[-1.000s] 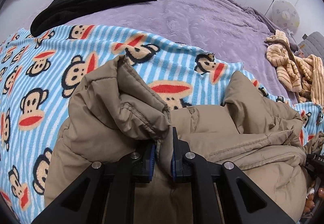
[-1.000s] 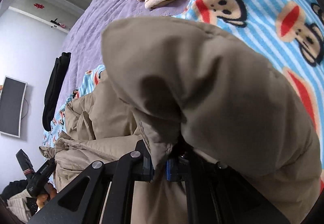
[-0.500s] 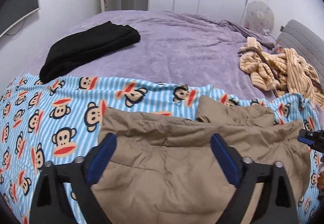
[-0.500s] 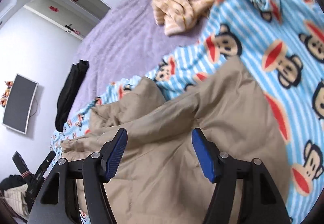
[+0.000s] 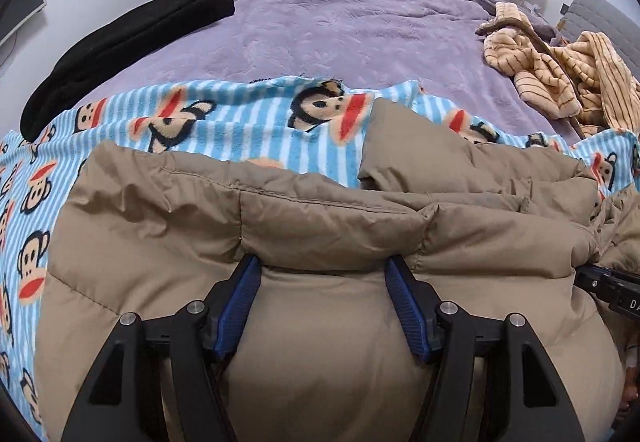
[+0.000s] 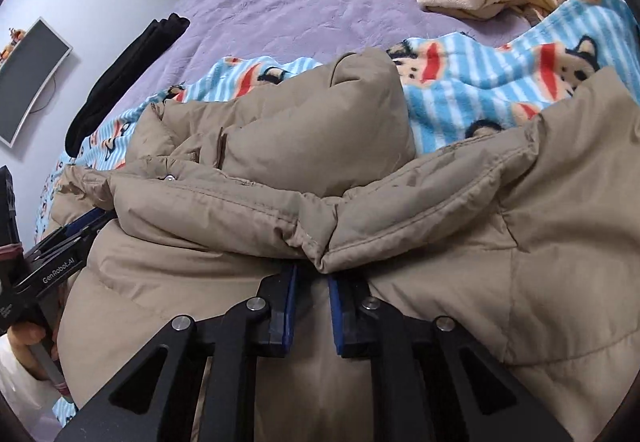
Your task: Fold large clothes
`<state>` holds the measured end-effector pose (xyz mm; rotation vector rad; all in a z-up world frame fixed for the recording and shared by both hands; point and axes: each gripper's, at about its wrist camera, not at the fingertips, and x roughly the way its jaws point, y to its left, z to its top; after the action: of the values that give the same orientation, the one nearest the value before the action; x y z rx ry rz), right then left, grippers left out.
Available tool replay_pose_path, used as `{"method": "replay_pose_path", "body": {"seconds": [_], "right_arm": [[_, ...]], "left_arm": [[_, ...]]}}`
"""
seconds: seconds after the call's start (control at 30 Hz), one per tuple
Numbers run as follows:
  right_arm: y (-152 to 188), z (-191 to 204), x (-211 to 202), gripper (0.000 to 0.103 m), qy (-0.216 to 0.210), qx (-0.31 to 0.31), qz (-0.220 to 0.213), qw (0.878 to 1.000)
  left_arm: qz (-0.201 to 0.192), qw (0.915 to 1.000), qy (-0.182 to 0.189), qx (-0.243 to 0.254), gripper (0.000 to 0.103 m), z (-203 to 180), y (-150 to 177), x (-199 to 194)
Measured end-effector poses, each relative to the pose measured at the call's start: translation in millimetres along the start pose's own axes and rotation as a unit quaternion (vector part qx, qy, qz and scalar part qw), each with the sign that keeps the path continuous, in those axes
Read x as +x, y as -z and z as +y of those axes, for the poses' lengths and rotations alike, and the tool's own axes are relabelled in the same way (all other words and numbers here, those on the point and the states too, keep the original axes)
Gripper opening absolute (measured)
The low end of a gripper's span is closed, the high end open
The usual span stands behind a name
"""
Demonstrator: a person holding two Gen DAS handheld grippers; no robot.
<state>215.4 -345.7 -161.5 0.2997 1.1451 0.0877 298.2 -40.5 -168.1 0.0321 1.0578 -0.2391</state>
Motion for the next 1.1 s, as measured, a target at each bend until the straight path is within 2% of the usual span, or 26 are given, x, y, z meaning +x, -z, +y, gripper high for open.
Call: {"method": "replay_pose_path", "body": {"seconds": [0.07, 0.1, 0.17, 0.23, 0.27, 0.3, 0.37, 0.47, 0.57, 0.7, 0.77, 0.9, 1.0, 1.1], "right_arm": [[-7, -4, 1, 0.012, -0.010, 0.008, 0.015, 1.000], [-13, -6, -2, 0.011, -0.009, 0.008, 0.019, 1.000], [-20, -17, -22, 0.011, 0.025, 0.005, -0.001, 1.000], [-25, -42, -42, 0.012, 0.085, 0.023, -0.027, 0.996], [-25, -61, -48, 0.011, 0.103, 0.045, -0.032, 0.993], [-25, -77, -49, 0.011, 0.104, 0.069, -0.030, 0.992], [-18, -113, -40, 0.004, 0.049, 0.136, -0.016, 0.989], [-13, -127, -22, 0.000, 0.019, 0.171, -0.023, 0.985], [-15, -123, -11, 0.000, 0.032, 0.159, -0.028, 0.986], [-21, -114, -16, 0.000, 0.043, 0.167, -0.021, 0.985], [-23, -107, -29, 0.005, 0.049, 0.178, -0.015, 0.983], [-10, -90, -63, 0.006, 0.040, 0.173, -0.024, 0.984], [12, -79, -85, 0.006, 0.011, 0.181, -0.031, 0.983], [45, -75, -103, 0.009, -0.017, 0.203, -0.020, 0.979]], "left_arm": [[-0.011, 0.9999, -0.010, 0.001, 0.067, 14, -8, -9], [-0.021, 0.9994, -0.028, 0.000, 0.067, 25, -11, -13], [-0.031, 0.9972, -0.068, -0.012, 0.067, 53, -15, -15], [-0.016, 0.9943, -0.094, -0.048, 0.067, 85, -14, -4], [-0.003, 0.9938, -0.086, -0.071, 0.074, 100, -12, 4], [0.017, 0.9928, -0.067, -0.098, 0.085, 113, -9, 14], [0.032, 0.9879, -0.030, -0.149, 0.089, 130, -3, 29], [0.026, 0.9893, -0.053, -0.134, 0.092, 121, -3, 37], [0.028, 0.9903, -0.075, -0.114, 0.092, 112, -5, 37], [0.036, 0.9905, -0.088, -0.099, 0.092, 112, -4, 8], [0.029, 0.9920, -0.096, -0.076, 0.092, 107, 2, -14], [0.019, 0.9940, -0.103, -0.030, 0.092, 91, 25, -62], [0.042, 0.9944, -0.093, -0.030, 0.092, 81, 51, -85], [0.067, 0.9939, -0.079, -0.037, 0.092, 67, 82, -100]]}}
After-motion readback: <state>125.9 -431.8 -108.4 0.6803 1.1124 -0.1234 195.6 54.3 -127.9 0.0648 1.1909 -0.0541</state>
